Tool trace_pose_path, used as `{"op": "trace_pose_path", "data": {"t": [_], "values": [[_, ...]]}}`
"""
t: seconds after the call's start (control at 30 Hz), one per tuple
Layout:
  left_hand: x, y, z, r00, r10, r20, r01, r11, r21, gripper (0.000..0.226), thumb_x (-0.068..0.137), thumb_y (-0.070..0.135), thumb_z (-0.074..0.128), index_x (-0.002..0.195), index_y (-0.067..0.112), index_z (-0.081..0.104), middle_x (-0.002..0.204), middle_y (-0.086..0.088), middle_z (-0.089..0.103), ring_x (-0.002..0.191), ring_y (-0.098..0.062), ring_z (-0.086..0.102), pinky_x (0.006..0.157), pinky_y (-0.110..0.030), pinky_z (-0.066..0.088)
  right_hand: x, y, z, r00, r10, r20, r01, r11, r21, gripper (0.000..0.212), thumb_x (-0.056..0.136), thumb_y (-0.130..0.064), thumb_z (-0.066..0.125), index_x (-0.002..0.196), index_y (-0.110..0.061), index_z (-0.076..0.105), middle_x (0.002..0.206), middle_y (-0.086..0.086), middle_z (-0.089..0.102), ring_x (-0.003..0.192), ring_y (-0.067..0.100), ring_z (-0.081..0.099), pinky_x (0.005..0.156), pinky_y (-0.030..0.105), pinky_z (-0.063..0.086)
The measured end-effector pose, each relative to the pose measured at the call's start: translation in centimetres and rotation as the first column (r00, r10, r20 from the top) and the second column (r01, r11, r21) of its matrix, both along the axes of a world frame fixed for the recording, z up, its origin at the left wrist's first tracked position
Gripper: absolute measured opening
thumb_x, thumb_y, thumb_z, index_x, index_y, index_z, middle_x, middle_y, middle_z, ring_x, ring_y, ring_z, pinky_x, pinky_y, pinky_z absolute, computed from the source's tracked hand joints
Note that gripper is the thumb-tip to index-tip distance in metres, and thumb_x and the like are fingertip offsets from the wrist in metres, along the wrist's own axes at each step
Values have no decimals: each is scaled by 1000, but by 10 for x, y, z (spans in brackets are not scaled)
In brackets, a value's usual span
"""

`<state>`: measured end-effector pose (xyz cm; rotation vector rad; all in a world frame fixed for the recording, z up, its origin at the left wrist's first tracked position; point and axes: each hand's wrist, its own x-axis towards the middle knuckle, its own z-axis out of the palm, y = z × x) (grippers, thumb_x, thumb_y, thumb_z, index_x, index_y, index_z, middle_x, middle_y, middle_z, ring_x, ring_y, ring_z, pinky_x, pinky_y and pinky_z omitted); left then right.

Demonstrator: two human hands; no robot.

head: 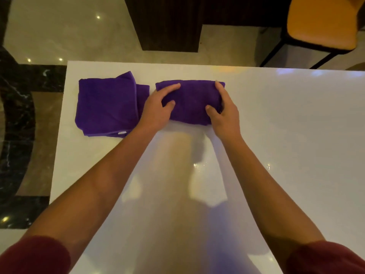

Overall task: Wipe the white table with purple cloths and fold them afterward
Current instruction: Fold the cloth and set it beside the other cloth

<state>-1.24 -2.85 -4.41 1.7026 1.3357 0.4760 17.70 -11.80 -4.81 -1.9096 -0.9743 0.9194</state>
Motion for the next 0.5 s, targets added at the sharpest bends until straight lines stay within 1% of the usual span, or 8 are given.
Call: {"op": "trace_pose_path", "data": {"t": [0.07, 0.17, 0.23, 0.3, 0.33, 0.4, 0.47, 0.5], "values": [[3, 10, -2, 989, -39, -142, 50, 996, 79, 61, 98, 11, 65, 152, 33, 48, 143, -5, 52, 125, -17, 54, 104, -17, 41, 0, 5, -1, 992, 8, 124, -6, 1000, -20, 64, 103, -17, 64, 161, -24, 36, 154, -3, 51, 120, 2, 56, 89, 7, 49], [0, 10, -2, 888, 53, -457, 62, 970, 234, 65, 96, 23, 68, 155, 27, 39, 145, -13, 46, 127, -29, 52, 105, -41, 50, 0, 9, -3, 884, 144, 445, -33, 968, -247, 73, 100, -29, 70, 162, -22, 33, 167, 7, 36, 149, 29, 41, 119, 41, 42], [-1, 2, 1, 876, 137, -463, 85, 900, 428, 54, 95, 27, 65, 146, 18, 50, 146, -14, 49, 131, -33, 50, 105, -46, 50, -2, 10, -3, 842, 69, 536, 73, 968, -239, 75, 97, -38, 70, 161, -23, 34, 173, 9, 24, 157, 33, 27, 125, 50, 32], [7, -6, -4, 908, 70, -413, 184, 819, 543, 48, 98, 28, 57, 143, 13, 54, 154, -15, 46, 144, -35, 42, 115, -48, 41, -10, 16, -5, 804, -23, 595, 123, 984, -128, 71, 97, -40, 67, 159, -22, 39, 172, 9, 27, 159, 34, 26, 126, 52, 27], [13, -10, -9, 902, -4, -431, 264, 796, 545, 50, 100, 28, 52, 147, 12, 51, 160, -14, 41, 151, -36, 34, 121, -50, 33, -17, 19, -8, 776, -17, 630, 101, 990, -99, 66, 98, -40, 64, 158, -21, 41, 171, 9, 30, 159, 34, 26, 127, 53, 24], [25, -16, -23, 825, -146, -546, 431, 788, 439, 55, 106, 30, 39, 158, 13, 37, 169, -11, 27, 159, -34, 15, 129, -52, 17, -29, 22, -17, 746, 73, 662, 3, 994, -114, 60, 102, -37, 56, 158, -20, 43, 171, 8, 31, 160, 34, 23, 129, 54, 16], [27, -18, -37, 739, -207, -641, 500, 806, 317, 58, 110, 35, 29, 164, 15, 22, 173, -8, 16, 161, -31, 5, 130, -50, 10, -31, 19, -31, 716, 196, 671, -95, 978, -185, 59, 106, -39, 46, 162, -21, 36, 174, 7, 25, 162, 31, 16, 132, 56, 11], [25, -20, -42, 729, -208, -653, 499, 814, 298, 59, 111, 37, 25, 165, 16, 18, 174, -8, 14, 161, -30, 5, 130, -50, 9, -27, 17, -38, 687, 245, 684, -132, 968, -215, 60, 108, -42, 41, 164, -22, 32, 175, 6, 23, 163, 29, 14, 132, 56, 10]]}}
